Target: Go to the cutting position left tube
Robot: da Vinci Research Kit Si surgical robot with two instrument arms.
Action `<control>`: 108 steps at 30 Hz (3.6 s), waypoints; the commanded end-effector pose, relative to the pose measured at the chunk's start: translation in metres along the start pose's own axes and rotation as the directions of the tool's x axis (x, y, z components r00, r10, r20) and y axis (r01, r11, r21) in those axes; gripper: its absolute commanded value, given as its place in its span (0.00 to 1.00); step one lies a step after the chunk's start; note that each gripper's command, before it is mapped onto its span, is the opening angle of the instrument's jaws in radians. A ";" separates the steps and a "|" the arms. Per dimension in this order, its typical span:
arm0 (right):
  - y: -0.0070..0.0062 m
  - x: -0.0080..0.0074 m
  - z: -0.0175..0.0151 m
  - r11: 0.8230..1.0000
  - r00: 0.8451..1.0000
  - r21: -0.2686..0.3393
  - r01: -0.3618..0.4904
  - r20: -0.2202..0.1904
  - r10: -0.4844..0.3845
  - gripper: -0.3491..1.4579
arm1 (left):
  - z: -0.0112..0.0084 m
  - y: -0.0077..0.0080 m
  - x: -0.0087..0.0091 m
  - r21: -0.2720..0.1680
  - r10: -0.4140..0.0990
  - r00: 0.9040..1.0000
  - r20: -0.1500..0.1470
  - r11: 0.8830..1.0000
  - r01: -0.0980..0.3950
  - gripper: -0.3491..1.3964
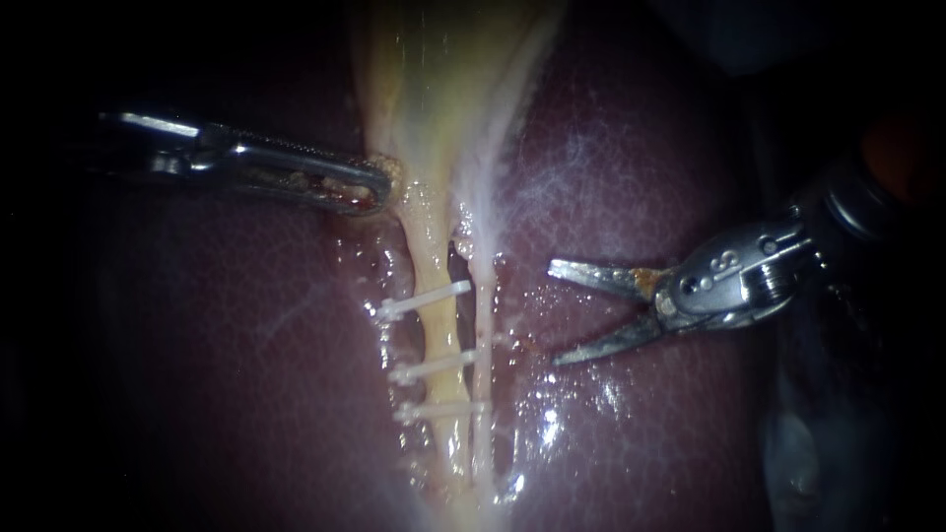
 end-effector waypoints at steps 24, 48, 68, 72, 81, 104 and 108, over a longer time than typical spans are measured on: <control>0.0000 0.0003 0.0005 0.999 0.999 0.037 -0.037 -0.016 0.037 0.98 | -0.0078 -0.0024 -0.0068 0.035 0.014 0.996 0.088 0.999 -0.018 0.00; -0.0002 0.0008 0.0055 0.879 0.928 0.318 -0.355 0.004 0.373 0.96 | -0.0068 -0.0021 -0.0057 0.028 0.021 0.996 0.089 0.999 -0.024 0.00; 0.0005 -0.0045 0.0113 0.787 0.882 0.420 -0.451 0.075 0.465 0.95 | -0.0065 -0.0022 -0.0054 0.026 0.023 0.996 0.089 0.999 -0.025 0.00; 0.0012 -0.0048 0.0116 0.751 0.864 0.463 -0.471 0.071 0.498 0.95 | -0.0065 -0.0022 -0.0053 0.026 0.023 0.996 0.089 0.999 -0.026 0.00; 0.0021 -0.0044 0.0130 0.669 0.826 0.547 -0.503 0.077 0.558 0.95 | -0.0064 -0.0021 -0.0051 0.022 0.025 0.996 0.087 0.999 -0.026 0.00; 0.0015 -0.0017 0.0161 0.539 0.787 0.695 -0.476 0.063 0.613 0.94 | -0.0062 -0.0021 -0.0050 0.020 0.025 0.996 0.084 0.999 -0.027 0.00; 0.0012 -0.0011 0.0165 0.523 0.784 0.722 -0.453 0.043 0.620 0.93 | -0.0062 -0.0021 -0.0050 0.020 0.025 0.996 0.084 0.999 -0.027 0.00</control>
